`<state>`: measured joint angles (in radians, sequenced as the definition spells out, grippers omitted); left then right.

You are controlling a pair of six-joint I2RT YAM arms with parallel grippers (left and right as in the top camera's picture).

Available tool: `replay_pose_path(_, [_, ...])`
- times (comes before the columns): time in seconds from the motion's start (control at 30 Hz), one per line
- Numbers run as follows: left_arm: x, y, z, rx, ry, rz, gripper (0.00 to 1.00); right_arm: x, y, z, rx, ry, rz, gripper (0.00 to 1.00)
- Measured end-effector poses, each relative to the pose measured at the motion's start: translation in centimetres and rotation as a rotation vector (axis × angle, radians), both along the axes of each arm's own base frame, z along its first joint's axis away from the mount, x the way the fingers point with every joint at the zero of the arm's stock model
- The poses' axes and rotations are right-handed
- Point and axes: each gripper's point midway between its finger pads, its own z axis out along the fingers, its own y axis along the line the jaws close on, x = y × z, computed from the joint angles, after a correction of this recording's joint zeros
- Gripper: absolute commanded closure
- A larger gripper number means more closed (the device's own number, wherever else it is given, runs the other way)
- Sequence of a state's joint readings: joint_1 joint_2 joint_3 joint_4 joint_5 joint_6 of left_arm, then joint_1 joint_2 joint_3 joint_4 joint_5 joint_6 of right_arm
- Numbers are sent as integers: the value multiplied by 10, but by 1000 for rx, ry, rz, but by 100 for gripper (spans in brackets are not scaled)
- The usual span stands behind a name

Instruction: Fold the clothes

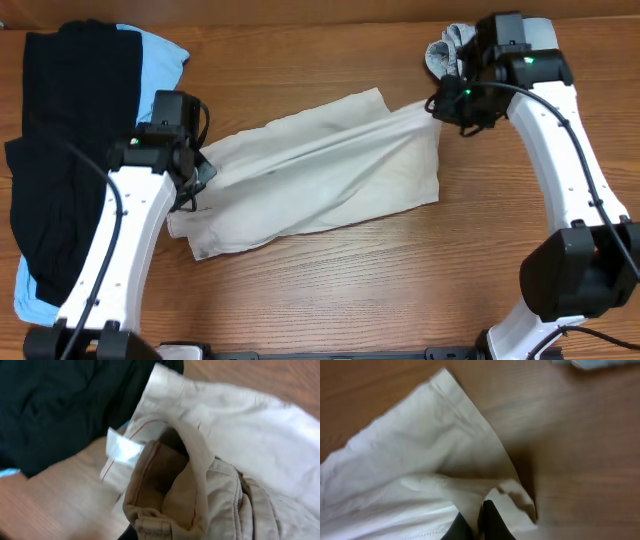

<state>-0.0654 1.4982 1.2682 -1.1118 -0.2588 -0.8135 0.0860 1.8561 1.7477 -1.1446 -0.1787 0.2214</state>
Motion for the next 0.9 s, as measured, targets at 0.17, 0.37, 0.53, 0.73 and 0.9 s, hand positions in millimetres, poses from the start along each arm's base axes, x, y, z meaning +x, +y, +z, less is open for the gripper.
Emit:
replay_pose_path(0.17, [10, 6, -20, 44, 43, 9, 96, 18, 14, 0, -19, -73, 35, 96])
replay_pose_path(0.37, [13, 13, -39, 89, 97, 29, 96, 31, 24, -19, -30, -76, 57, 95])
replay_pose_path(0.53, [22, 18, -40, 95, 64, 50, 95, 46, 27, -54, -34, -42, 58, 95])
replay_pose_path(0.73, [40, 27, -37, 86, -20, 86, 79, 65, 34, -77, -20, -63, 66, 79])
replay_pose_path(0.9, [53, 49, -29, 140, -93, 139, 3, 79, 19, -76, -68, -115, 30, 0])
